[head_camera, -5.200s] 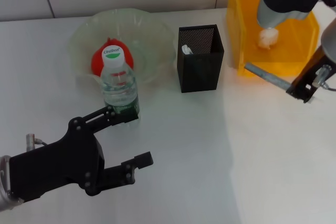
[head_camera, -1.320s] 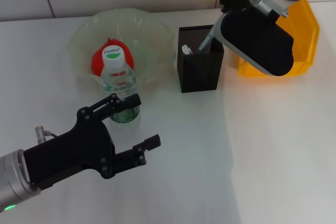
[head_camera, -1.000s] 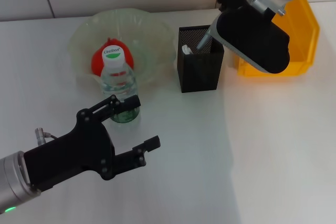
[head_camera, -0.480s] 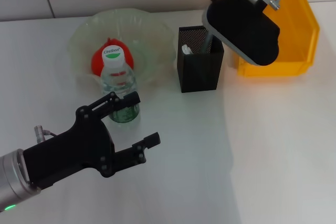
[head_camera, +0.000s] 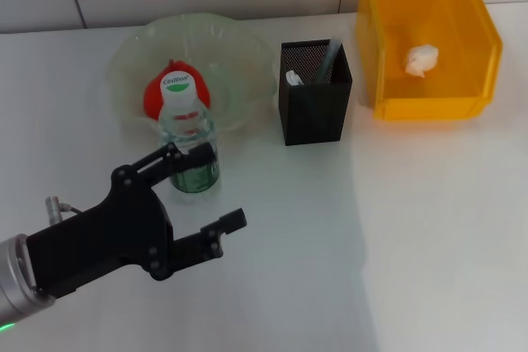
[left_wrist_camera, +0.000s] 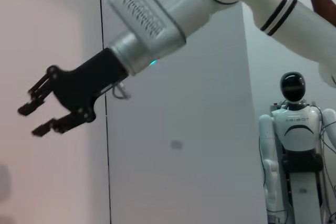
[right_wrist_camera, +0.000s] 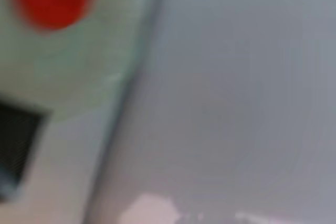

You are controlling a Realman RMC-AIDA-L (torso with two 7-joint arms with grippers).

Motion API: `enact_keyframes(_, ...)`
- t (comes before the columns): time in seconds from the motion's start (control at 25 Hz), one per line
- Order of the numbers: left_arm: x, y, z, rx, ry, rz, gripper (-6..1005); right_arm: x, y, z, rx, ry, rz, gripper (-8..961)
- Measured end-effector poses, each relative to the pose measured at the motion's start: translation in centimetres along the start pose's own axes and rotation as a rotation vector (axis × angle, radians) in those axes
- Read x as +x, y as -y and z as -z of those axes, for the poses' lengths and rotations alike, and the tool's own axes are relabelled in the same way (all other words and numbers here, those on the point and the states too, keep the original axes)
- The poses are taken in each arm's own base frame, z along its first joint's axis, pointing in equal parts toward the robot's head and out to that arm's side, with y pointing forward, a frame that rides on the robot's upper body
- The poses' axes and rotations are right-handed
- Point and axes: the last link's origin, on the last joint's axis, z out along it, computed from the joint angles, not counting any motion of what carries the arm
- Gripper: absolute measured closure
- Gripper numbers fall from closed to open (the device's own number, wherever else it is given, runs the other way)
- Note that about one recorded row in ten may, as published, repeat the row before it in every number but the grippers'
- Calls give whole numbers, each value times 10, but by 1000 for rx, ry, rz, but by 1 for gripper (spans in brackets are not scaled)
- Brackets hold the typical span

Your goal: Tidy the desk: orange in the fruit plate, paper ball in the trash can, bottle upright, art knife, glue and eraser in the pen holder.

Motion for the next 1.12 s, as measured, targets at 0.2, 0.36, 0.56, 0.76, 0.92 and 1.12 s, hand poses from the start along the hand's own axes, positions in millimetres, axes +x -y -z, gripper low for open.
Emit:
enact_keyframes(0.2,3,7,8,47,-8,-14,214,33,-12,64,105,254,-452,552)
enact_keyframes(0.36,5,10,11,69,-15,-7,214,57,-84,89,71,442,-735,549)
enact_keyframes(0.56,8,11,23,59,-4,39,214,72,-186,100,5,726,-1059,532)
enact_keyframes(0.76,7,13,29,7,59,94,214,72,-257,98,-67,954,-1224,516)
enact_keyframes(0.92,-2,11,19,-79,144,148,214,56,-302,83,-228,958,-1222,285)
enact_keyframes(1.12,-15,5,-2,-139,213,170,214,47,-324,68,-354,918,-1207,222)
